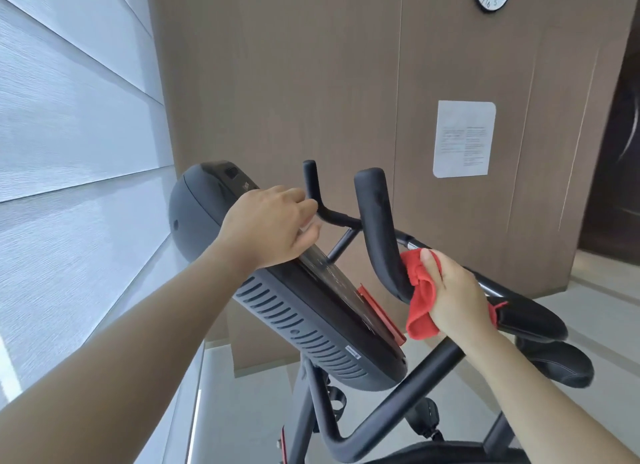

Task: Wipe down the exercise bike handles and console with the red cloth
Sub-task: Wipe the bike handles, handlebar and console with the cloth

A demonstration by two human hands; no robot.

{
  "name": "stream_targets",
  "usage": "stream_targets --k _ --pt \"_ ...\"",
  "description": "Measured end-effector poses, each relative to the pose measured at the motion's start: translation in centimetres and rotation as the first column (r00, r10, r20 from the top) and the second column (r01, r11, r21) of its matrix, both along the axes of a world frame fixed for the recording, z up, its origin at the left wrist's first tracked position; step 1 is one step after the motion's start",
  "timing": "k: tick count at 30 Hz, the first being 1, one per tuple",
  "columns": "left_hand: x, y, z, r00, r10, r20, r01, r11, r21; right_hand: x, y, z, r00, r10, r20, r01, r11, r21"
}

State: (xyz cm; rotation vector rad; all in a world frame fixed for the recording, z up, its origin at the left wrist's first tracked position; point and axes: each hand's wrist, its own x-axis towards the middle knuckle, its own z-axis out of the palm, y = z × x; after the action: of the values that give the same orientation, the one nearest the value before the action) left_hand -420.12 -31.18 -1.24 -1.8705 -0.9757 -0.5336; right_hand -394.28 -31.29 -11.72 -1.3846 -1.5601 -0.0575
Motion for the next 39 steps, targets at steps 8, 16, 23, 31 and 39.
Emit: stream_targets --k 8,16,23,31,39 --pt "0.0 0.2 -0.1 1.000 0.006 0.004 -0.006 1.000 -0.010 1.1 -1.7 -2.4 0.995 0.040 0.090 -0.055 0.983 0.175" --pt "0.1 0.5 -0.3 0.999 0.020 0.042 -0.020 1.000 -0.006 0.4 -1.1 -1.7 0.991 0.067 0.116 -0.082 0.988 0.134" --pt "-0.2 -0.3 -1.7 0.992 0.056 0.112 -0.062 0.997 0.047 0.4 -1.9 0.3 0.926 0.340 -0.163 -0.302 0.928 0.220" --pt "-0.3 -0.2 -2.1 0.991 0.069 0.115 -0.080 0.993 0.090 -5.3 -0.7 5.4 0.940 0.313 -0.135 -0.264 0.919 0.295" --pt "-0.4 -0.1 -2.4 0.992 0.065 0.106 -0.077 0.991 0.113 -4.1 -1.2 2.5 0.970 0.236 -0.053 -0.214 0.940 0.264"
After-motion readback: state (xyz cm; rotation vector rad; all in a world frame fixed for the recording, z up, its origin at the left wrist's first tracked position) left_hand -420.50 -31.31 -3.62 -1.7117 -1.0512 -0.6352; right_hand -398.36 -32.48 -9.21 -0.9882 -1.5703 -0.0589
